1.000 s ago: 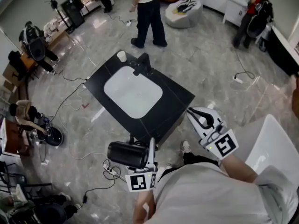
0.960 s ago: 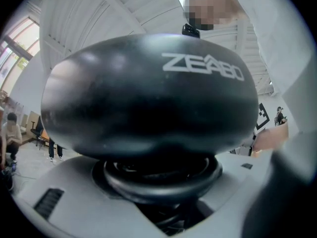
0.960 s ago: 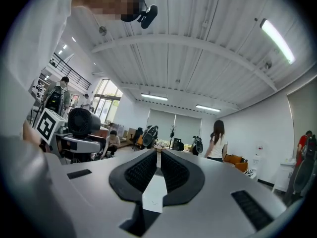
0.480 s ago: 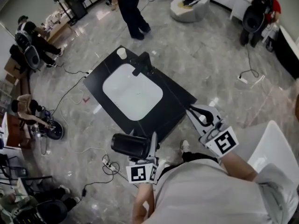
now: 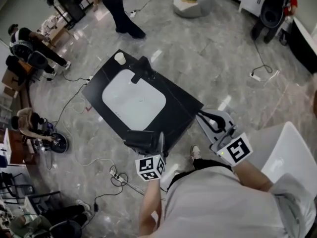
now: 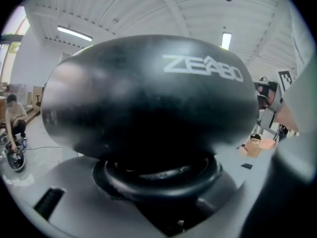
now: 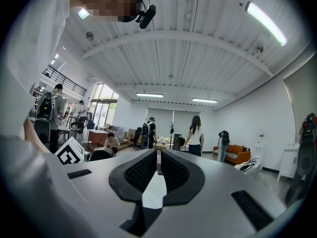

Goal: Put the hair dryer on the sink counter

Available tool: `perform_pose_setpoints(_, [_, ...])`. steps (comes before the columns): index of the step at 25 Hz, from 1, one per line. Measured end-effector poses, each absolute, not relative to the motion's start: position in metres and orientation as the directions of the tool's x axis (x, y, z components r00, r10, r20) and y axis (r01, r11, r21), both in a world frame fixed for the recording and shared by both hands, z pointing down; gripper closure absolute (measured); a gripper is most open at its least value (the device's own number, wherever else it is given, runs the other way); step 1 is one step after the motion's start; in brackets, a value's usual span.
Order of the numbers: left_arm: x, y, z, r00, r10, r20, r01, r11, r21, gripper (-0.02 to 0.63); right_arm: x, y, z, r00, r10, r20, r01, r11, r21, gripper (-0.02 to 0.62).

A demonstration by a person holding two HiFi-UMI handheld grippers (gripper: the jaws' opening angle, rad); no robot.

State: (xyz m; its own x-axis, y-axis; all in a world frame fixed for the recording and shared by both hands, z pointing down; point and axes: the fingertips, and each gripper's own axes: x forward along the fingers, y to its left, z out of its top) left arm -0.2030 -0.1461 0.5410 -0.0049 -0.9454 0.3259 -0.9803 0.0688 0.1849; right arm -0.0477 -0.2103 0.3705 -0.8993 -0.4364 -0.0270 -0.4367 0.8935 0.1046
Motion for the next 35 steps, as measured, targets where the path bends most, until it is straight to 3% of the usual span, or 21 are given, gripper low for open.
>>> perform_pose_setpoints(35, [-0.21,-0.179,0.667,0.025,-0.76,0.649,-0.987,0.083,0.135,0.328,-0.032,-0.246,0.386,-0.888,-0.46,0.001,-0.459,0.886,0.071,0.548])
